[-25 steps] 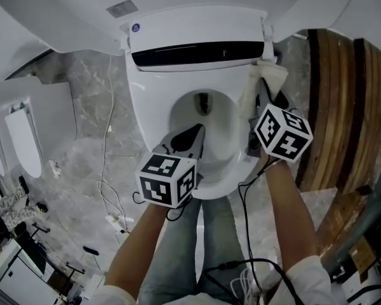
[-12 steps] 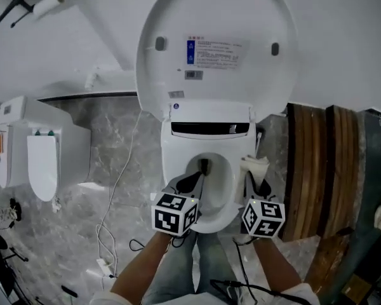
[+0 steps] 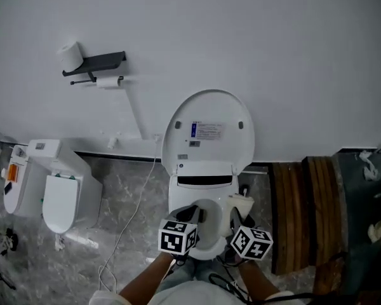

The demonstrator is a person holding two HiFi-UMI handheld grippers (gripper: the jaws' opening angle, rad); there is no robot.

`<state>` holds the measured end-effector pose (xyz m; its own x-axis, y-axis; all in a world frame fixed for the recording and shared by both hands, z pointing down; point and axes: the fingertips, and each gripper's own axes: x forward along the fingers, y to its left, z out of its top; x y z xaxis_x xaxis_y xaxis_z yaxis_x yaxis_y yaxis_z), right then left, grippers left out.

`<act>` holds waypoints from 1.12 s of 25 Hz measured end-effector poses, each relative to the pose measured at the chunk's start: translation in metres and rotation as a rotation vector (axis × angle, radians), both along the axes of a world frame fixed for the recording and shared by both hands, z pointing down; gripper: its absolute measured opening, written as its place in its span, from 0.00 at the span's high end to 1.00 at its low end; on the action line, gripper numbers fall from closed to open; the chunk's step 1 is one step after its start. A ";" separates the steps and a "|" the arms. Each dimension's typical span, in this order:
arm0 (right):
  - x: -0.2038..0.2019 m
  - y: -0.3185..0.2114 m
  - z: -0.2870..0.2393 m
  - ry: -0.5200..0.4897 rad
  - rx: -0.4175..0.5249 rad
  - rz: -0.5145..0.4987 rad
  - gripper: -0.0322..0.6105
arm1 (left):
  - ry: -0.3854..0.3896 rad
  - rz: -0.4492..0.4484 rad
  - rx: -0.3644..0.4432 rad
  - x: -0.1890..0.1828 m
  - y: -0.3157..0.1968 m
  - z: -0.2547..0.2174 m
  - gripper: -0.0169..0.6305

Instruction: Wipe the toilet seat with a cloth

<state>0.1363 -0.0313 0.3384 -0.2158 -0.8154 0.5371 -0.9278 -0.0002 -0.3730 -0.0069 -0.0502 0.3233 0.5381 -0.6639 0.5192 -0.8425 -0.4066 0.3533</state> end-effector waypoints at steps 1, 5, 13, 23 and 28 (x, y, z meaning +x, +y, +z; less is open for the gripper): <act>-0.004 0.005 -0.011 -0.013 0.004 0.003 0.81 | 0.008 -0.010 0.001 0.000 0.007 -0.013 0.95; -0.025 0.033 -0.027 -0.034 -0.017 -0.026 0.81 | 0.028 -0.036 -0.015 0.002 0.038 -0.041 0.95; -0.041 0.037 -0.028 -0.016 -0.036 -0.071 0.81 | 0.013 -0.068 -0.025 0.001 0.047 -0.038 0.95; -0.051 0.033 -0.034 0.054 -0.044 -0.126 0.81 | 0.010 -0.071 -0.015 -0.003 0.035 -0.042 0.95; -0.048 0.035 -0.036 0.068 -0.041 -0.135 0.81 | 0.010 -0.069 -0.016 0.002 0.038 -0.040 0.95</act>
